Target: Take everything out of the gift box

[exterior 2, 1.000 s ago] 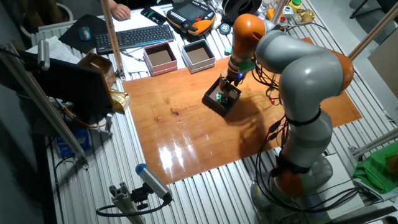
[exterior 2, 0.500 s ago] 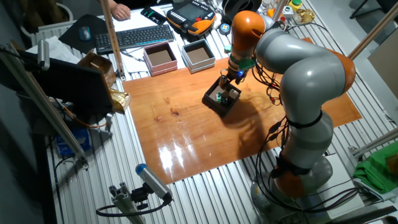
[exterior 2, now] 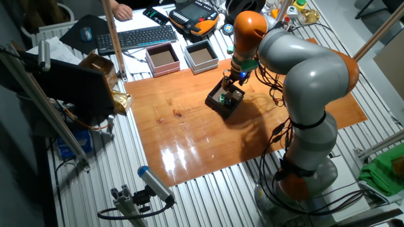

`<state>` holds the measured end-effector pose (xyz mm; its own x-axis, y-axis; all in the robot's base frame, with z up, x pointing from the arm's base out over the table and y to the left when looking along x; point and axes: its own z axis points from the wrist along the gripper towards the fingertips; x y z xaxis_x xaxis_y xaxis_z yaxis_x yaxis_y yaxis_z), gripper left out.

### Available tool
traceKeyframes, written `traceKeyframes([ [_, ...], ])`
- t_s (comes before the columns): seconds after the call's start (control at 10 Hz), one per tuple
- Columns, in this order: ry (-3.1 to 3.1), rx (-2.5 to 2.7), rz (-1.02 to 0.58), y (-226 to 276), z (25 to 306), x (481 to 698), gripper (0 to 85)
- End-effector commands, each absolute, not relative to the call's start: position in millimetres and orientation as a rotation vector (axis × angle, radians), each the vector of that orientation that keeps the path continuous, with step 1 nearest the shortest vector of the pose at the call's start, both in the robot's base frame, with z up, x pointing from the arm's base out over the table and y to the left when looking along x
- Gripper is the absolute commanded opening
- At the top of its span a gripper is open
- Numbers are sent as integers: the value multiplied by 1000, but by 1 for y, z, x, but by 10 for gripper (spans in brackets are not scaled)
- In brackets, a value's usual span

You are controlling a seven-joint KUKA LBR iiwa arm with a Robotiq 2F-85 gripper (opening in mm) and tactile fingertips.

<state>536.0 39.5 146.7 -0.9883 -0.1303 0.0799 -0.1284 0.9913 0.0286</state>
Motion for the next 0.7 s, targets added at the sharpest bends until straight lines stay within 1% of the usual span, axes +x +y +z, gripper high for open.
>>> traceKeyframes([
  [0.0, -3055, 206, -36, 41, 140, 537, 793],
  [0.2, -3084, 206, -43, 46, 119, 540, 793],
  [0.3, -3093, 187, -49, 48, 113, 539, 790],
  [0.4, -3092, 183, -59, 49, 110, 538, 787],
  [0.6, -3085, 199, -69, 50, 107, 537, 753],
])
